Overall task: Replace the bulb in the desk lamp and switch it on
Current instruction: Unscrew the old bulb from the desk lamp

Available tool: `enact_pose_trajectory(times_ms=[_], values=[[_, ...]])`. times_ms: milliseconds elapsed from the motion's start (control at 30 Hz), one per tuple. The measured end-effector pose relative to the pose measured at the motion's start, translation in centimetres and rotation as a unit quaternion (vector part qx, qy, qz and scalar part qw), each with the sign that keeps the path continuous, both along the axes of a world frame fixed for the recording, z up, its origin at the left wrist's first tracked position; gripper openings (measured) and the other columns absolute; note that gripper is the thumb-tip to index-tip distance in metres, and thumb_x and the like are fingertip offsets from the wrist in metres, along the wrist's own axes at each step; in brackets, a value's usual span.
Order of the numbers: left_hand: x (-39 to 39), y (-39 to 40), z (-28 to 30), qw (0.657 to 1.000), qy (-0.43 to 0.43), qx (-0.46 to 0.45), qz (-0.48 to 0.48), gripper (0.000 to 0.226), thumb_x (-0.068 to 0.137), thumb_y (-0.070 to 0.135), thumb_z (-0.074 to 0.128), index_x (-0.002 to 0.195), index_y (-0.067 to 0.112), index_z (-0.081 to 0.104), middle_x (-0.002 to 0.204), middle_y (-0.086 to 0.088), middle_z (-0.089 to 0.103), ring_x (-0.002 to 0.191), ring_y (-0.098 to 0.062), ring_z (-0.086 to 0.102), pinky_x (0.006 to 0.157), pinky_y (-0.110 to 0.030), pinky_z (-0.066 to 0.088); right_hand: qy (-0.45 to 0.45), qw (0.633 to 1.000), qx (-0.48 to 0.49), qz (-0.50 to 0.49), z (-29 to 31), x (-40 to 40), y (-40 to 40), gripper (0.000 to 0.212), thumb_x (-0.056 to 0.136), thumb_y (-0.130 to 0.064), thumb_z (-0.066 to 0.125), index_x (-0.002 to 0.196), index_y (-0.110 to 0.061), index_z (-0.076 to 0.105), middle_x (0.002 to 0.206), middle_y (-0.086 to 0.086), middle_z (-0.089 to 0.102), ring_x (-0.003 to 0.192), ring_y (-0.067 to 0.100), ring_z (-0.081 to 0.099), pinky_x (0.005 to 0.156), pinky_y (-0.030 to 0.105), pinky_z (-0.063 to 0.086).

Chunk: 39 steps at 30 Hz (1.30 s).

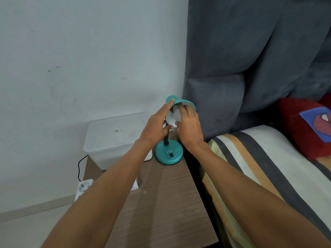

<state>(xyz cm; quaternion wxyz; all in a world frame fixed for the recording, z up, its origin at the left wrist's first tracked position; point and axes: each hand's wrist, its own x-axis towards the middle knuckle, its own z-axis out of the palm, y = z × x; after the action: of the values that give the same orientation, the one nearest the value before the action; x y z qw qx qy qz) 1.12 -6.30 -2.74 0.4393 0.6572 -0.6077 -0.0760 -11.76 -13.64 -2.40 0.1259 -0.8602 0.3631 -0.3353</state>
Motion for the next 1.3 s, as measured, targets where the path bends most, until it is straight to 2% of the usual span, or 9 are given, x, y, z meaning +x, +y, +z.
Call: enact_pose_trajectory(times_ms=[67,233,433,600,667,833,1000,1167,1300], values=[[0.02,0.03,0.07,1.0,-0.003,0.0,0.002,0.094,0.085,-0.009,0.073,0.162,0.026,0.03,0.159,0.0,0.046,0.138,-0.013,0.05,0.107,-0.032,0.053,0.009,1.0,-0.02,0.015,-0.14,-0.08,0.02,0.075,0.081,0.001,0.071,0.147,-0.014,0.04,0.145,0.012,0.043,0.125,0.035,0.045,0.096,0.045,0.052],[0.11,-0.19,-0.04,1.0,-0.013,0.003,-0.002,0.094,0.086,-0.007,0.073,0.162,0.028,0.03,0.158,0.0,0.047,0.135,-0.016,0.055,0.104,-0.032,0.055,-0.052,0.997,0.062,-0.016,-0.17,0.16,0.08,0.066,0.09,-0.026,0.07,0.146,-0.011,0.037,0.142,0.014,0.047,0.121,0.032,0.056,0.097,0.04,0.048],[0.1,-0.01,-0.04,1.0,-0.008,-0.001,0.004,0.094,0.086,-0.007,0.074,0.162,0.026,0.03,0.159,-0.001,0.045,0.137,-0.011,0.05,0.108,-0.027,0.052,0.004,1.0,-0.002,0.001,0.01,0.06,0.15,0.074,0.081,0.002,0.072,0.146,-0.015,0.042,0.144,0.01,0.045,0.123,0.034,0.045,0.096,0.044,0.051],[-0.02,-0.12,-0.01,1.0,-0.015,0.001,0.0,0.092,0.087,-0.006,0.071,0.161,0.03,0.03,0.158,0.001,0.047,0.13,-0.013,0.057,0.104,-0.034,0.055,-0.062,0.996,0.071,0.0,-0.21,-0.07,0.19,0.07,0.088,-0.024,0.072,0.147,-0.015,0.036,0.146,0.01,0.044,0.125,0.031,0.052,0.1,0.042,0.047],[-0.04,-0.25,-0.15,1.0,-0.016,0.005,0.002,0.095,0.086,-0.007,0.072,0.161,0.032,0.03,0.157,0.002,0.048,0.125,-0.018,0.06,0.102,-0.035,0.057,-0.049,0.996,0.072,-0.011,0.05,0.01,0.02,0.066,0.089,-0.019,0.072,0.147,-0.012,0.04,0.141,0.011,0.05,0.122,0.031,0.054,0.099,0.041,0.046],[0.12,-0.1,-0.06,1.0,-0.009,0.003,0.005,0.096,0.085,-0.01,0.073,0.162,0.028,0.03,0.159,0.002,0.046,0.129,-0.001,0.05,0.102,-0.014,0.048,-0.021,0.999,0.034,0.002,0.23,-0.15,-0.09,0.069,0.084,-0.008,0.072,0.146,-0.018,0.043,0.145,0.009,0.044,0.121,0.034,0.05,0.097,0.04,0.047],[0.1,-0.19,-0.04,1.0,-0.013,0.007,0.006,0.096,0.086,-0.009,0.072,0.161,0.032,0.03,0.157,0.002,0.048,0.127,-0.009,0.057,0.102,-0.03,0.056,-0.069,0.992,0.105,-0.009,0.34,-0.1,0.04,0.063,0.092,-0.028,0.069,0.146,-0.013,0.04,0.142,0.013,0.049,0.121,0.032,0.056,0.099,0.04,0.047],[0.06,0.03,0.03,1.0,-0.013,0.003,0.005,0.096,0.086,-0.01,0.072,0.162,0.029,0.029,0.157,-0.001,0.048,0.134,-0.016,0.055,0.107,-0.03,0.053,0.011,1.0,0.019,-0.001,0.61,-0.22,-0.16,0.067,0.083,-0.005,0.074,0.143,-0.014,0.046,0.14,0.012,0.046,0.123,0.034,0.045,0.1,0.043,0.048],[-0.03,0.05,0.22,1.0,-0.017,0.007,0.004,0.094,0.087,-0.009,0.072,0.162,0.028,0.029,0.155,-0.003,0.05,0.133,-0.018,0.057,0.106,-0.032,0.054,-0.024,0.998,0.062,-0.003,0.62,-0.28,0.02,0.061,0.087,-0.013,0.072,0.142,-0.024,0.046,0.143,0.012,0.043,0.119,0.036,0.054,0.099,0.045,0.049]])
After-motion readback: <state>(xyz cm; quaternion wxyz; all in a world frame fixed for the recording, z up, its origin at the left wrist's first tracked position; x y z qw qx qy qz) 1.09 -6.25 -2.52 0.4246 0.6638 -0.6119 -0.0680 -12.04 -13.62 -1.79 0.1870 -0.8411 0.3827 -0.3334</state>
